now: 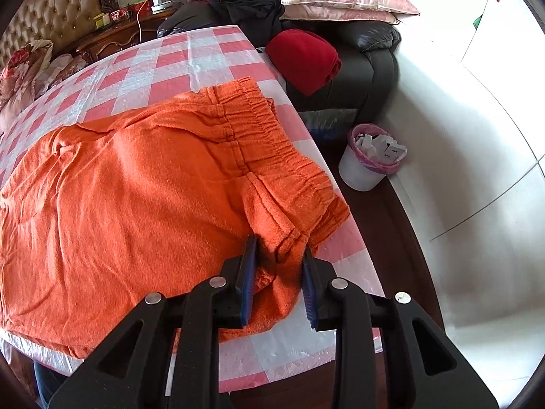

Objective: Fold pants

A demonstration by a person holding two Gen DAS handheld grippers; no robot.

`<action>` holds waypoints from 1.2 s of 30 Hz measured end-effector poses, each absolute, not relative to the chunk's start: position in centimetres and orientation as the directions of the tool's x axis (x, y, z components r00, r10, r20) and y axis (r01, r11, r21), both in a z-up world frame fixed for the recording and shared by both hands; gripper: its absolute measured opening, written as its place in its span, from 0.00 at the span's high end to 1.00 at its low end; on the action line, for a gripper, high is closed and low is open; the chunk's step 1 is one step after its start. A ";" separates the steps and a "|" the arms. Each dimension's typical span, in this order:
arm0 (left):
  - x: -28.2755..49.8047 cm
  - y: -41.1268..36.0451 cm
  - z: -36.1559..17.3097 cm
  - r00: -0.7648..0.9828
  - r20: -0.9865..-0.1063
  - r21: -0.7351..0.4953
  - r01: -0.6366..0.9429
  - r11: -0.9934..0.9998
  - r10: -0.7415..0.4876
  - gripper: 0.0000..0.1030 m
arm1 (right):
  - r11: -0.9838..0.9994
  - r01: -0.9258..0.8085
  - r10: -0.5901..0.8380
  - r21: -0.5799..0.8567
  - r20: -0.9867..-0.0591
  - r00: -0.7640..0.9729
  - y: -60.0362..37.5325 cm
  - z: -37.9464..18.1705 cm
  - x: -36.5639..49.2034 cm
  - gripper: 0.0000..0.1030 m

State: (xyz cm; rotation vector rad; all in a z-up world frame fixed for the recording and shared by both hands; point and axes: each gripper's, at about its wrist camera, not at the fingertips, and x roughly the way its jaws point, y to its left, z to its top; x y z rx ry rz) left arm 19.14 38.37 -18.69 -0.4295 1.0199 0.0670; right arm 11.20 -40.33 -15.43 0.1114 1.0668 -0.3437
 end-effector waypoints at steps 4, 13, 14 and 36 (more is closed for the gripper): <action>18.2 39.2 -17.7 0.551 -0.830 -0.309 -0.327 0.893 -0.085 0.83 | 0.941 0.335 -0.198 -0.043 -0.873 0.445 -40.6 -15.2 10.5 0.73; 10.3 28.6 -10.6 0.739 -0.640 -0.401 -0.085 0.912 -0.212 0.53 | 0.941 0.336 -0.132 0.044 -0.866 0.482 -41.6 -14.6 8.5 0.73; 9.6 26.4 -10.7 0.735 -0.632 -0.405 -0.046 0.913 -0.243 0.52 | 0.942 0.334 -0.134 0.040 -0.865 0.483 -41.5 -14.6 8.3 0.73; 6.6 1.6 -17.8 0.569 -0.791 -0.094 0.253 0.963 -0.227 0.59 | 0.997 0.035 -0.081 -0.074 -0.811 0.579 -24.7 -16.2 6.7 0.42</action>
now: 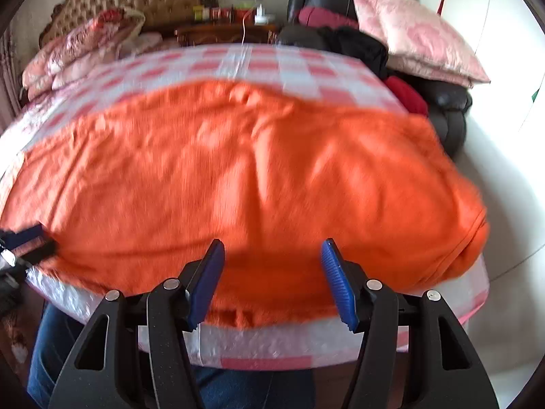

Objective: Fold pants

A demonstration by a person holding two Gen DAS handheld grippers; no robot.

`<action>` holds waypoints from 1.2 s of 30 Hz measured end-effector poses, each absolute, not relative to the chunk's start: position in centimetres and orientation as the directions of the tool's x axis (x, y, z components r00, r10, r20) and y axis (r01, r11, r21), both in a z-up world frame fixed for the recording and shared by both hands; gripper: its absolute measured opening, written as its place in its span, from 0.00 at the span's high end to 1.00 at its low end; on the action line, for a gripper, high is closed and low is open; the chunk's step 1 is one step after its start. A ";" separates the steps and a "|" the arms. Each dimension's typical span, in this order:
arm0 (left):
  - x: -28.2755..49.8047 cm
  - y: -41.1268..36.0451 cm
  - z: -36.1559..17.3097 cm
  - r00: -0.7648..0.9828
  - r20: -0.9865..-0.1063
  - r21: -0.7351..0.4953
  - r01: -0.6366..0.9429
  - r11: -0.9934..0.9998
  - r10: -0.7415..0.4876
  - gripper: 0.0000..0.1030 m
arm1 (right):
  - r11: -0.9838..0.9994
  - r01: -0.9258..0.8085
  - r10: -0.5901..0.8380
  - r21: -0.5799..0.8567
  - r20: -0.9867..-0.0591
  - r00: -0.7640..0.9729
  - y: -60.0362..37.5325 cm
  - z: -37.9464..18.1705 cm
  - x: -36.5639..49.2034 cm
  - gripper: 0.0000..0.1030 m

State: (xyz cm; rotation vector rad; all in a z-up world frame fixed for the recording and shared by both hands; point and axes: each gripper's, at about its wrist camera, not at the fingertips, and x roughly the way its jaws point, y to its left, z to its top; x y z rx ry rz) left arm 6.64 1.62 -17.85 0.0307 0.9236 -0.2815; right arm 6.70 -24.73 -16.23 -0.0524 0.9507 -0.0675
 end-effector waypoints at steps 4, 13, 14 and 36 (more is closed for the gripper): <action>4.9 9.0 -16.1 0.669 -0.726 -0.156 0.066 0.986 -0.160 0.59 | 0.994 0.031 -0.106 -0.109 -0.798 0.593 -24.2 -16.6 5.6 0.37; -2.0 33.0 -16.2 0.747 -0.662 -0.544 -0.423 0.724 -0.060 0.58 | 0.995 0.043 -0.102 -0.095 -0.800 0.592 -23.9 -17.1 6.2 0.35; -2.4 34.7 -16.6 0.741 -0.669 -0.555 -0.453 0.698 -0.051 0.58 | 0.994 0.044 -0.103 -0.095 -0.800 0.591 -23.9 -17.1 6.4 0.35; 0.9 39.8 -21.6 0.677 -0.688 -0.667 -0.448 0.596 -0.261 0.85 | 0.996 0.040 -0.091 -0.083 -0.813 0.575 -24.3 -17.1 6.7 0.35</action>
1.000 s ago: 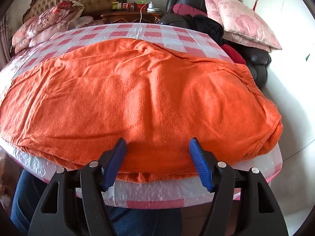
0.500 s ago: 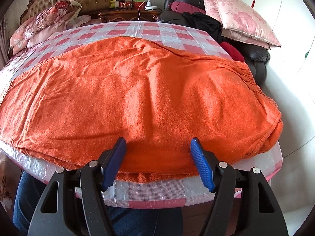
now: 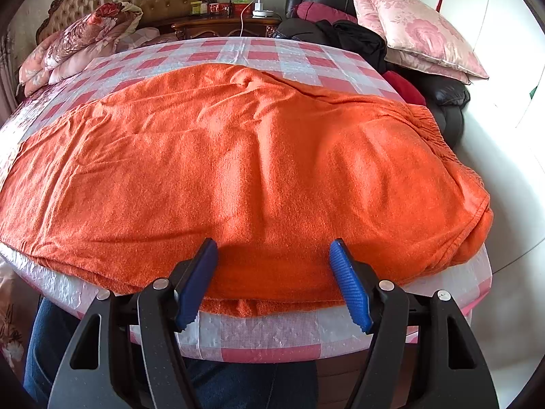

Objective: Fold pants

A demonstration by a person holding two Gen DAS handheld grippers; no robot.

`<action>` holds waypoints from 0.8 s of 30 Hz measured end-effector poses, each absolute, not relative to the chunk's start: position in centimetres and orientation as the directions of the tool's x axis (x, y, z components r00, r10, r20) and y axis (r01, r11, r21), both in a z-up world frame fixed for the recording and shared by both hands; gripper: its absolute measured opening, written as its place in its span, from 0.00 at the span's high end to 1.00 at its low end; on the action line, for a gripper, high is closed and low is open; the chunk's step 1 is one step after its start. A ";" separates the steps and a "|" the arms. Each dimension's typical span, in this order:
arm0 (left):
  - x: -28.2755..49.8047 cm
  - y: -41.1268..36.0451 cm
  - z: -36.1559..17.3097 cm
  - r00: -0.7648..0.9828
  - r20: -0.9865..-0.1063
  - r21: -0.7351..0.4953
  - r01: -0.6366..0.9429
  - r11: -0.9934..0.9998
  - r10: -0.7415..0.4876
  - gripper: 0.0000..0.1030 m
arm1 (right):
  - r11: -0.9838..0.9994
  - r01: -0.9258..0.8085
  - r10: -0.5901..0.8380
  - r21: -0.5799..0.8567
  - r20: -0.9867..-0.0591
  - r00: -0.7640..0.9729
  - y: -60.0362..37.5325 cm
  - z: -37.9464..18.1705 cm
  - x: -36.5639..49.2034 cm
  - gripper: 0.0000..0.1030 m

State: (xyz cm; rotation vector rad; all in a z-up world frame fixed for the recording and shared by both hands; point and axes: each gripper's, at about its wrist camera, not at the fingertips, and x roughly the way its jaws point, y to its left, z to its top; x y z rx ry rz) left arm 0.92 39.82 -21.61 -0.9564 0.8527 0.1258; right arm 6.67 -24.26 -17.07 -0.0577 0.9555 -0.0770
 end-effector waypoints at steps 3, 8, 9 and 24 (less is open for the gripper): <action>1.0 40.3 -21.3 0.687 -0.672 -0.678 -0.420 0.603 -0.277 0.90 | 0.995 0.049 -0.096 -0.083 -0.818 0.567 -24.2 -17.0 6.7 0.35; 1.9 42.1 -20.8 0.701 -0.663 -0.682 -0.422 0.597 -0.263 0.90 | 0.997 0.031 -0.074 -0.068 -0.836 0.544 -22.9 -16.7 7.1 0.35; 2.1 42.8 -20.9 0.705 -0.663 -0.681 -0.430 0.593 -0.250 0.90 | 0.998 0.018 -0.060 -0.061 -0.839 0.540 -22.4 -16.7 7.2 0.35; -1.3 47.2 -29.8 0.813 -0.417 -0.906 -0.406 0.119 -0.406 0.43 | 0.999 -0.029 -0.004 -0.022 -0.848 0.530 -20.4 -15.6 6.7 0.34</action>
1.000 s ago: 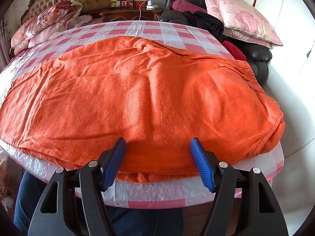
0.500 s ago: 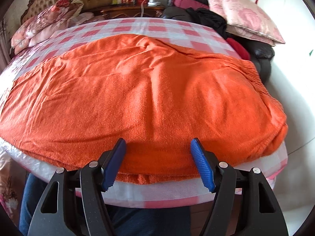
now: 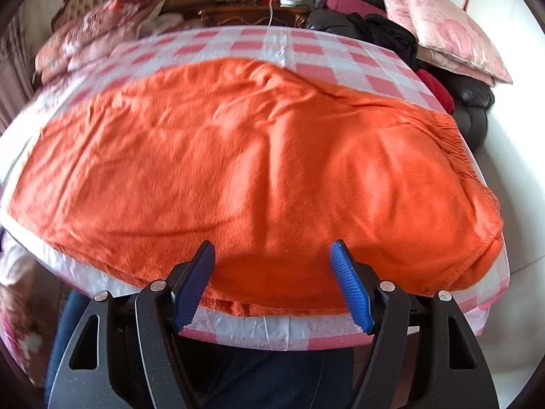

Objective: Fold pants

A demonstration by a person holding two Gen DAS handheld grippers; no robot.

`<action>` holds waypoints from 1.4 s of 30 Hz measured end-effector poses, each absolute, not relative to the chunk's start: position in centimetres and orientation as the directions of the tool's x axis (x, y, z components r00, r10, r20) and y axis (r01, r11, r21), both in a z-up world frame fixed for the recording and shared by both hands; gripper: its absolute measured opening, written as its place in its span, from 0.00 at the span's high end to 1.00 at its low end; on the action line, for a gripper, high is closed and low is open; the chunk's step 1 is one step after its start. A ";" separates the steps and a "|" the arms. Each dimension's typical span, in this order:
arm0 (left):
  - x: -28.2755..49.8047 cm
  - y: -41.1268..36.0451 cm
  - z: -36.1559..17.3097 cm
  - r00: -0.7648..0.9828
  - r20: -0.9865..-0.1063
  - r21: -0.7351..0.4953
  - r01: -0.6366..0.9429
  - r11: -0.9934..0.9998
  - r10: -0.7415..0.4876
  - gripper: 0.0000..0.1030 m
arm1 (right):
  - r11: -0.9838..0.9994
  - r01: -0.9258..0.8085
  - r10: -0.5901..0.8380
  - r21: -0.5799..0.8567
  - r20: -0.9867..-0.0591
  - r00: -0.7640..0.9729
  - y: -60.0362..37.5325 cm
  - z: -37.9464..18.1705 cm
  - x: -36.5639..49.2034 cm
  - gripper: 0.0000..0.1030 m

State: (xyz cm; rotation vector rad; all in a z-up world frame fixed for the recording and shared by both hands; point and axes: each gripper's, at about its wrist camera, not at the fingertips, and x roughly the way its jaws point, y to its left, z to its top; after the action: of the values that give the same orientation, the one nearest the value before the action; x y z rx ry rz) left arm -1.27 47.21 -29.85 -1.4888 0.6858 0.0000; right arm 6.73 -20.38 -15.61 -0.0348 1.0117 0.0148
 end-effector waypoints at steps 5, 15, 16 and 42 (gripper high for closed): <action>-0.7 45.9 -33.4 0.837 -0.241 -0.943 -0.322 -0.086 -0.492 0.43 | 0.999 0.049 -0.038 -0.012 -0.815 0.579 -22.9 -13.9 7.1 0.33; 2.6 44.2 -34.3 0.836 -0.123 -0.948 -0.258 -0.185 -0.535 0.75 | 0.985 0.166 -0.136 -0.052 -0.824 0.550 -27.7 -15.2 8.5 0.28; 2.7 44.5 -33.7 0.840 -0.134 -0.952 -0.257 -0.169 -0.525 0.81 | 0.985 0.166 -0.134 -0.051 -0.833 0.537 -28.0 -15.6 8.6 0.27; 9.8 23.7 -4.2 0.734 -0.654 0.054 -0.197 0.979 0.184 0.92 | 1.000 -0.010 0.028 0.027 -0.820 0.571 -22.9 -15.4 8.2 0.24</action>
State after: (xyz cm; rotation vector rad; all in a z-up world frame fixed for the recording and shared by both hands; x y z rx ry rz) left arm 9.80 23.72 -4.21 -0.0197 0.7171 0.2096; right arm 8.24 -22.88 -15.37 0.0201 0.9628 0.0228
